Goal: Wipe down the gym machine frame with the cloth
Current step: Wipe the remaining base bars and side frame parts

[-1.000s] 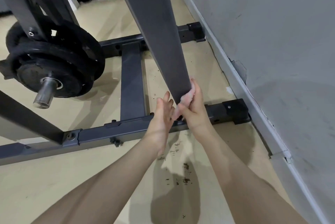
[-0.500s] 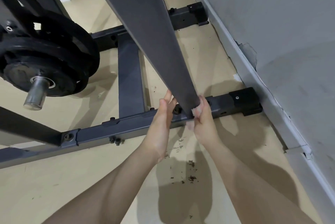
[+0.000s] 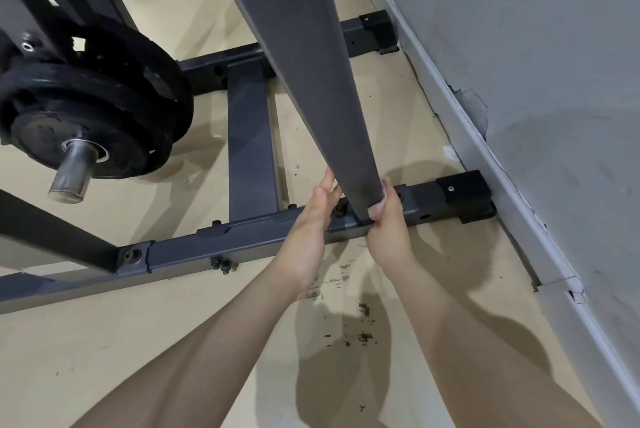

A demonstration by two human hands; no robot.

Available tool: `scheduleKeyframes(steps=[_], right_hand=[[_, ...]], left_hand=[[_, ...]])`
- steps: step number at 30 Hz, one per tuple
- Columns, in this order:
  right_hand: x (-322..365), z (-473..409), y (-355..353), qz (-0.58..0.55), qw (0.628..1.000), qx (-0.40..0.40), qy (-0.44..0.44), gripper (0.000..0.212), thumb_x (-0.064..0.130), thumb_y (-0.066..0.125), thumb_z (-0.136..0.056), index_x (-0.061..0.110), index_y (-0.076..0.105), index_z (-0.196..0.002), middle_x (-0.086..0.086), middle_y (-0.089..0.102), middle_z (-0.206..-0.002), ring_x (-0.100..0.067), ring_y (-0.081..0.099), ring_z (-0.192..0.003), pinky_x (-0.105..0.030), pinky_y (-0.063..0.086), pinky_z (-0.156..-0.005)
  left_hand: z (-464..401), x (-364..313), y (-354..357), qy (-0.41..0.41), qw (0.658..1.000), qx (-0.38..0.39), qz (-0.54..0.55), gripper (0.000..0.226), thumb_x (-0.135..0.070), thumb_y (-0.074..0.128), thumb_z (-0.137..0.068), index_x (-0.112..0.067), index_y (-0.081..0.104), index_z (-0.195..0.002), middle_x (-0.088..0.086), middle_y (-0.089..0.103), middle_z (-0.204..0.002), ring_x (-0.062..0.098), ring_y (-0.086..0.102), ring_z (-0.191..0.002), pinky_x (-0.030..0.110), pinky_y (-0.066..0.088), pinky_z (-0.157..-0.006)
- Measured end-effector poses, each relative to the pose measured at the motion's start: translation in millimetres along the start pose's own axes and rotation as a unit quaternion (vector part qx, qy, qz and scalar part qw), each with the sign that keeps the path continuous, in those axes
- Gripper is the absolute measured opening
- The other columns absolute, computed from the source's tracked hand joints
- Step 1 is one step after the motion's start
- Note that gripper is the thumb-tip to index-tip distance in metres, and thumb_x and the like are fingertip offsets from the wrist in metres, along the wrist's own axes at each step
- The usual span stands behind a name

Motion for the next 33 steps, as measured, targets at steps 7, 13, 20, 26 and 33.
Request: scheduleKeyframes(steps=[7, 13, 20, 26, 33], right_hand=[[32, 40, -7, -0.222, 0.974, 0.048, -0.026, 0.075, -0.017, 0.029, -0.087, 0.027, 0.025, -0.148, -0.014, 0.053, -0.104, -0.014, 0.058, -0.076, -0.019, 0.051, -0.065], [29, 69, 22, -0.226, 0.973, -0.047, 0.023, 0.032, -0.011, 0.032, -0.079, 0.001, 0.033, -0.109, -0.023, 0.044, -0.073, -0.022, 0.051, -0.059, -0.025, 0.044, -0.056], [44, 72, 102, -0.286, 0.946, 0.052, 0.143, 0.031, -0.011, 0.036, -0.09, 0.015, 0.029, -0.075, -0.019, 0.043, -0.062, -0.022, 0.04, -0.041, -0.021, 0.025, -0.042], [93, 91, 118, -0.237, 0.939, 0.23, 0.092, 0.017, -0.015, 0.035, -0.078, -0.016, 0.049, -0.088, -0.044, 0.047, -0.077, -0.045, 0.049, -0.066, -0.032, 0.033, -0.052], [121, 97, 109, -0.158, 0.945, 0.282, 0.052, 0.038, -0.001, 0.026, -0.094, -0.011, 0.058, -0.077, -0.025, 0.062, -0.077, -0.035, 0.056, -0.078, -0.035, 0.041, -0.066]], left_hand=[[9, 11, -17, 0.006, 0.999, -0.048, -0.004, 0.043, -0.057, 0.008, -0.094, -0.058, 0.033, -0.129, -0.032, 0.041, -0.132, -0.007, 0.025, -0.126, 0.026, 0.012, -0.099], [45, 50, -77, -0.02, 0.987, -0.156, 0.016, 0.054, -0.052, 0.008, -0.098, -0.034, 0.041, -0.137, -0.02, 0.045, -0.136, 0.005, 0.028, -0.136, 0.025, 0.015, -0.105], [94, 66, -132, -0.033, 0.971, -0.231, 0.043, 0.056, -0.062, 0.016, -0.091, -0.034, 0.051, -0.125, -0.01, 0.054, -0.133, 0.01, 0.04, -0.131, 0.034, 0.023, -0.114], [119, 44, -151, -0.036, 0.97, -0.238, 0.029, 0.057, -0.05, 0.016, -0.098, -0.019, 0.048, -0.134, -0.005, 0.054, -0.129, 0.008, 0.046, -0.124, 0.031, 0.031, -0.108], [129, 9, -172, -0.059, 0.977, -0.137, -0.153, 0.038, -0.043, 0.032, -0.1, -0.023, 0.056, -0.122, -0.003, 0.062, -0.119, 0.013, 0.06, -0.104, 0.027, 0.042, -0.094]])
Point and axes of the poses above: each hand's wrist, its own z-axis away from the middle knuckle, its own y-axis out of the palm, x = y × z, the point moved 7 cm from there along -z, towards the middle knuckle
